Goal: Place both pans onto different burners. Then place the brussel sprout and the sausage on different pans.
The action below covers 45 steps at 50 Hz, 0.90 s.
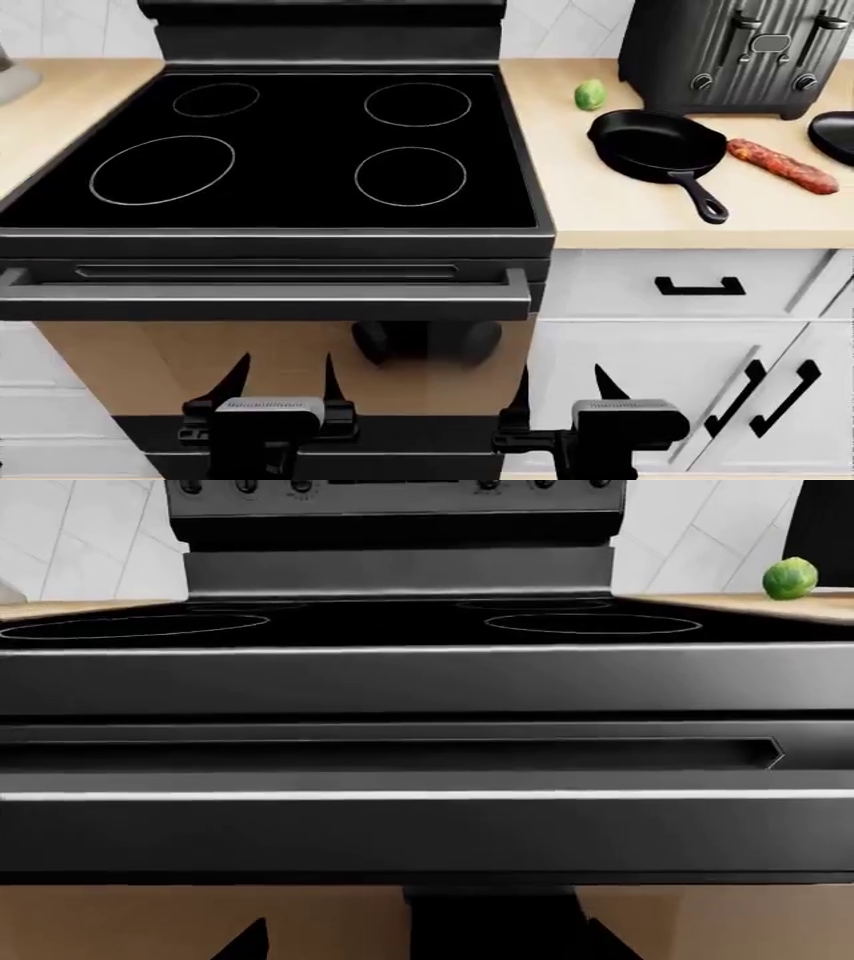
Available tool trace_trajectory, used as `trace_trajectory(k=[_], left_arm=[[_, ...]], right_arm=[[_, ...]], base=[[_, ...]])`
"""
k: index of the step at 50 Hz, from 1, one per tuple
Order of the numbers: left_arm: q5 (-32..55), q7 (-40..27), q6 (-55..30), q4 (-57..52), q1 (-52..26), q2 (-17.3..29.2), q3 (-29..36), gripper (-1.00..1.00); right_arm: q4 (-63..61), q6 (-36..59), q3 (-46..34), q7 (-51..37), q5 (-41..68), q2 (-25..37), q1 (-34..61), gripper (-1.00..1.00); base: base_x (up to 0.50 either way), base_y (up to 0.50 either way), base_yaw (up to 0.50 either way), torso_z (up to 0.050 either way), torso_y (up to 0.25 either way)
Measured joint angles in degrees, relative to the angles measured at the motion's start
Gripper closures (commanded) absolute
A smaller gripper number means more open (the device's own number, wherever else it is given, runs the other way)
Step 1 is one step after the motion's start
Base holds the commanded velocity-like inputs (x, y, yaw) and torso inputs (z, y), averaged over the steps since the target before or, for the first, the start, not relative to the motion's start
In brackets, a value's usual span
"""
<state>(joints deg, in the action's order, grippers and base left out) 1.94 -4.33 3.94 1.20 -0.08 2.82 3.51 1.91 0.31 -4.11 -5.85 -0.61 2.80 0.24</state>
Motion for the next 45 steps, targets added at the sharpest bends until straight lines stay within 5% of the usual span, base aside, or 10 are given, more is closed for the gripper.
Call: trace_trajectory(k=[30, 45], left_arm=[[2.10, -2.26, 0.45, -0.81, -0.04, 2.65, 3.04, -1.00], [2.43, -4.18, 2.43, 0.12, -0.18, 3.27, 3.70, -1.00]], right_arm=[[-0.49, -0.22, -2.54, -2.35, 3.00, 2.26, -0.14, -1.00], [-0.05, 0.70, -3.07, -2.48, 6.07, 2.84, 0.26, -1.00]], base=[[0.00, 0.00, 0.00, 0.050, 0.000], [0.00, -0.43, 0.00, 0.000, 0.000]])
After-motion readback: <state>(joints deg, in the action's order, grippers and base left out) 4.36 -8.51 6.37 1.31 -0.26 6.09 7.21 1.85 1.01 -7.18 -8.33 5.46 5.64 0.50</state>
